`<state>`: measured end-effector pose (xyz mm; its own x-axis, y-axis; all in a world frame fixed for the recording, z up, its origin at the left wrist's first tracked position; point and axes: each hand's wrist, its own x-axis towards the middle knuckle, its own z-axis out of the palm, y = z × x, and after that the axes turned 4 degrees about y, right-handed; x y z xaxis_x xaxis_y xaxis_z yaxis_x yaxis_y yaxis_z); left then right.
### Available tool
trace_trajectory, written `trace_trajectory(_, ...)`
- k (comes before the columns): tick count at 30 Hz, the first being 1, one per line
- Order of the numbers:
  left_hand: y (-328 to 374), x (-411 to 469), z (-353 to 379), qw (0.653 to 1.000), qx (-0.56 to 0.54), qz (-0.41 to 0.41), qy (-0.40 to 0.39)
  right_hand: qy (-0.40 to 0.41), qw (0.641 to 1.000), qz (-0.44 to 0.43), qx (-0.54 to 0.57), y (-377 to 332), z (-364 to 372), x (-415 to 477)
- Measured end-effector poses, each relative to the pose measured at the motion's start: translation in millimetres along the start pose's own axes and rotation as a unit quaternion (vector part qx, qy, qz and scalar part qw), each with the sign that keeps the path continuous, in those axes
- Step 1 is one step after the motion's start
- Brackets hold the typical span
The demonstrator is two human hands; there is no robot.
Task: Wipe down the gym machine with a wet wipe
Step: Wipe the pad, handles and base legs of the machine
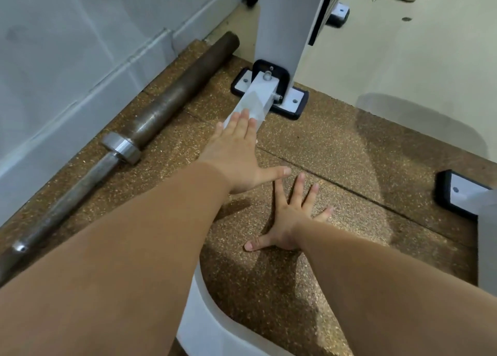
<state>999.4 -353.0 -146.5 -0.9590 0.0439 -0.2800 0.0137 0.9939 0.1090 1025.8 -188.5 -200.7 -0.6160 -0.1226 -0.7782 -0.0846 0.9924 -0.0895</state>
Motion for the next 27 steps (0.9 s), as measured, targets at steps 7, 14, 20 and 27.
trace_trajectory(7,-16.6,-5.2,6.5,0.995,-0.083,-0.047,0.008,-0.009,1.0,-0.005,0.001,1.6,-1.5,3.3)
trace_trajectory(14,-1.0,72.6,-26.1,0.98,-0.188,-0.047,0.055,-0.024,1.0,-0.003,-0.003,2.7,-2.7,5.4)
trace_trajectory(20,3.1,102.1,-38.1,0.998,0.052,0.025,0.025,-0.03,1.0,0.002,0.002,1.6,-3.8,4.9)
trace_trajectory(27,-10.9,83.1,-42.0,0.998,0.017,0.052,0.012,-0.03,1.0,-0.004,0.009,2.7,-4.4,3.7)
